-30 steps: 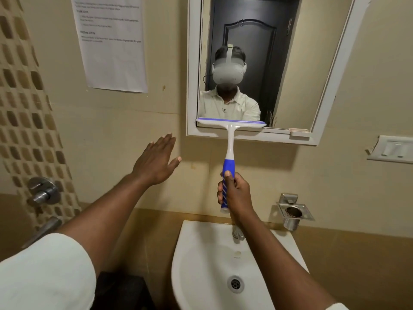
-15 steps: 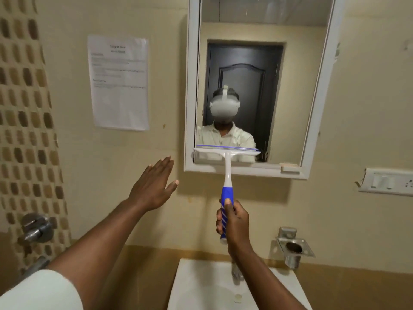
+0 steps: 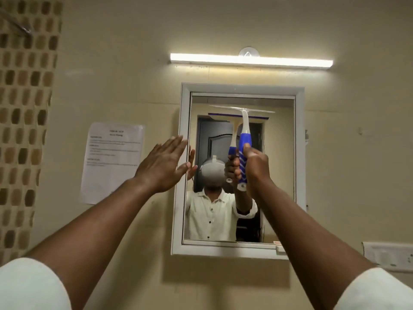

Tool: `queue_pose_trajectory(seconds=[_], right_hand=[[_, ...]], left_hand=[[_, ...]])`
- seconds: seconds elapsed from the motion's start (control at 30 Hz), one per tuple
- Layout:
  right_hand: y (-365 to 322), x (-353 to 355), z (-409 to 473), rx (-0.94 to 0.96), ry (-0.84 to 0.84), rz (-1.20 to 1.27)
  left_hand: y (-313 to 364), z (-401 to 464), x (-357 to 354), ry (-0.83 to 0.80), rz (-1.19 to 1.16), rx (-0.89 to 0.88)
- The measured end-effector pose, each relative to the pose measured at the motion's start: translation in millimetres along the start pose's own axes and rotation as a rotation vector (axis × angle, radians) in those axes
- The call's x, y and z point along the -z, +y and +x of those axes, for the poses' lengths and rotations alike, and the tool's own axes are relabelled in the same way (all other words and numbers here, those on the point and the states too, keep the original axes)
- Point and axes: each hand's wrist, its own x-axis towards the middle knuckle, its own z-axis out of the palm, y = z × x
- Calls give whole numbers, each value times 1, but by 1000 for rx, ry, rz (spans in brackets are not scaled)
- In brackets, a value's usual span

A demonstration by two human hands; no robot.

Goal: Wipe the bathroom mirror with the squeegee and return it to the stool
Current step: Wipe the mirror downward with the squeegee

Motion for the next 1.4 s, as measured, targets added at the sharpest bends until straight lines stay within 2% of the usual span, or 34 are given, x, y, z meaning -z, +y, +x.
queue_pose_trajectory(seconds=[0.23, 0.83, 1.13, 1.4], right_hand=[[-14, 4, 32, -19, -27, -9], [-5, 12, 61, -6, -46, -56], [20, 25, 39, 8, -62, -102], [56, 39, -10, -63, -19, -102]], left_hand=[[0, 19, 12, 40, 33, -31], [-11, 17, -3, -27, 30, -4], [2, 1, -23, -65, -47, -18], [11, -31, -41, -141, -88, -16]])
